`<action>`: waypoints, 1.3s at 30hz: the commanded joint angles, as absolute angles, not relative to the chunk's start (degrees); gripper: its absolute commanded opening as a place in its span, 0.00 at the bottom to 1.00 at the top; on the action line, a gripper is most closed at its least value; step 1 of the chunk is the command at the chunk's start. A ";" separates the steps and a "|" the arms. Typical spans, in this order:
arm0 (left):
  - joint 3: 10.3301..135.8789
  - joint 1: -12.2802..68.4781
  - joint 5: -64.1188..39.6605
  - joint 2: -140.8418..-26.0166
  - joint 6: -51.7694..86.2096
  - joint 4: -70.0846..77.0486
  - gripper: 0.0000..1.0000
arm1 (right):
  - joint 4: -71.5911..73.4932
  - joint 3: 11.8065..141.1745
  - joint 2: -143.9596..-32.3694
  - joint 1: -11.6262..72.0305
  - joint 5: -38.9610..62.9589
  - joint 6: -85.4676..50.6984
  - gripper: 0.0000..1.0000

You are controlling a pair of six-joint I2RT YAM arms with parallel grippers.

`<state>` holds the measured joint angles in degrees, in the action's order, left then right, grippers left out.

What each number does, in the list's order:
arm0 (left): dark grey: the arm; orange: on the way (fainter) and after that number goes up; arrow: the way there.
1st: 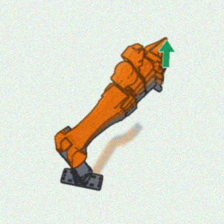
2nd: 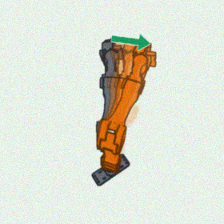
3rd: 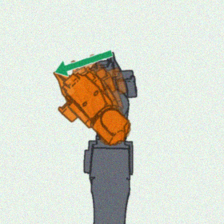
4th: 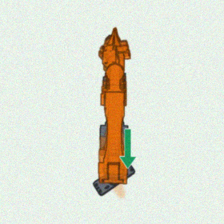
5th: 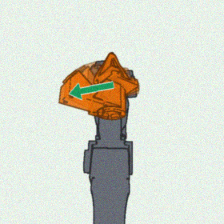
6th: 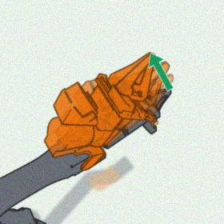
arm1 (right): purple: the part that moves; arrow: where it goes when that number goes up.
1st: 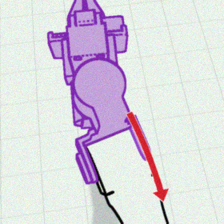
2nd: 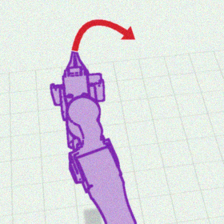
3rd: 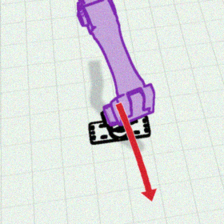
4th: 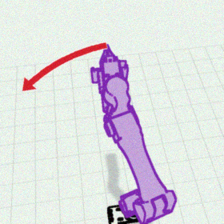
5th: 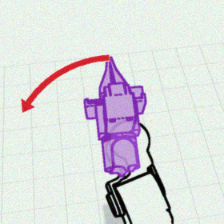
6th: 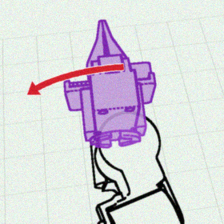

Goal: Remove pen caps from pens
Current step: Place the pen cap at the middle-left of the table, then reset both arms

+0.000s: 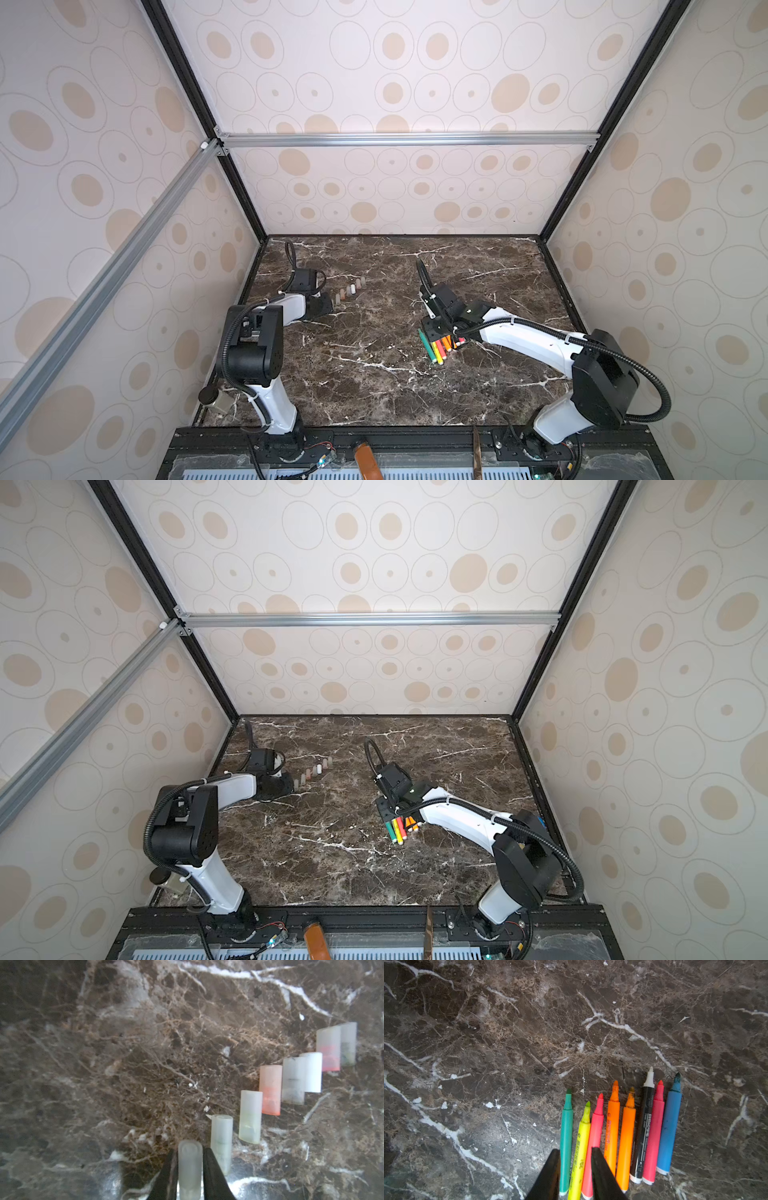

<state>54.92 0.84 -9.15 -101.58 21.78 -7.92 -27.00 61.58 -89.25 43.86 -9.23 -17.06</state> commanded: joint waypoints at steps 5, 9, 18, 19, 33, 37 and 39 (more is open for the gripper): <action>56.51 0.03 -9.32 -102.32 20.80 -8.26 0.30 | -28.30 61.71 -89.96 43.66 -9.47 -16.79 0.28; 56.43 0.00 -8.97 -101.98 20.92 -8.28 0.30 | -28.49 61.87 -90.02 43.59 -9.45 -16.79 0.28; 54.21 -0.09 -8.95 -95.35 22.53 -5.59 0.32 | -28.80 62.23 -89.56 43.64 -10.44 -16.55 0.29; 53.91 -0.07 -8.71 -94.23 22.70 -5.28 0.32 | -28.86 62.31 -89.34 43.55 -10.75 -16.37 0.31; 31.67 -0.10 9.83 -60.68 23.75 15.03 1.00 | -24.39 60.00 -77.35 34.45 -20.39 -11.85 0.99; 29.77 -0.09 13.49 -62.60 21.48 15.70 1.00 | -19.40 54.28 -74.80 30.52 -32.53 -8.29 0.99; 28.03 -0.02 12.74 -64.55 19.97 20.63 1.00 | -15.13 49.40 -72.72 27.39 -35.11 -4.98 0.99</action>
<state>29.69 0.32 9.47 -62.48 22.90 14.83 -18.94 54.35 -74.43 30.00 -26.33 -9.91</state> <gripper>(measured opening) 0.998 0.985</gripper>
